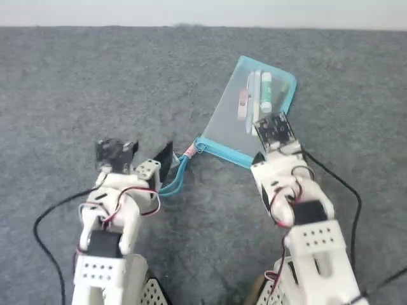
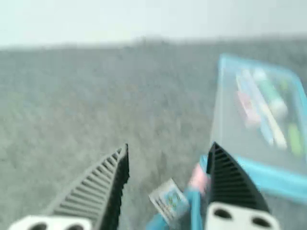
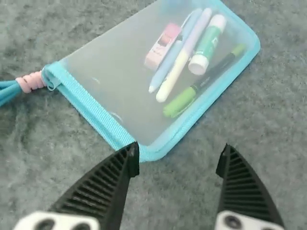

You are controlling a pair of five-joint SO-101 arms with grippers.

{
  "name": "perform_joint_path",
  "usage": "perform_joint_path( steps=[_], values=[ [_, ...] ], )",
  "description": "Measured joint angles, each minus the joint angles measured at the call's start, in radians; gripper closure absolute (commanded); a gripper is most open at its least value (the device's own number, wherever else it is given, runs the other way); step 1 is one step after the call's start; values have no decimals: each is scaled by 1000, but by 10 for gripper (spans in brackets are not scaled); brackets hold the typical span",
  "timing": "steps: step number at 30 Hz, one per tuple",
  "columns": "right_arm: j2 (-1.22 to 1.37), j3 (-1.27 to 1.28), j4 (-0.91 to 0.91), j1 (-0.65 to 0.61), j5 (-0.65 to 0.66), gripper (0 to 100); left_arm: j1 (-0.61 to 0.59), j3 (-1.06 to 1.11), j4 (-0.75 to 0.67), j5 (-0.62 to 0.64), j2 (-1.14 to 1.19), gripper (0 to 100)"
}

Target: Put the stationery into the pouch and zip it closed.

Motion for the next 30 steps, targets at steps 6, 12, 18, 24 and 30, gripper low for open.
perform_joint_path(
  steps=[6,12,18,24,30],
  values=[
    [-201,92,104,0,0,764,-3,103,34,0,-264,750],
    [-416,189,247,0,-2,976,-3,153,-43,0,-262,750],
    [-686,298,373,-2,-2,936,-12,153,63,0,-262,750],
    [-761,328,396,0,-2,927,-8,153,295,0,-262,750],
    [-756,400,408,0,-2,925,-9,153,373,0,-262,750]
  ],
)
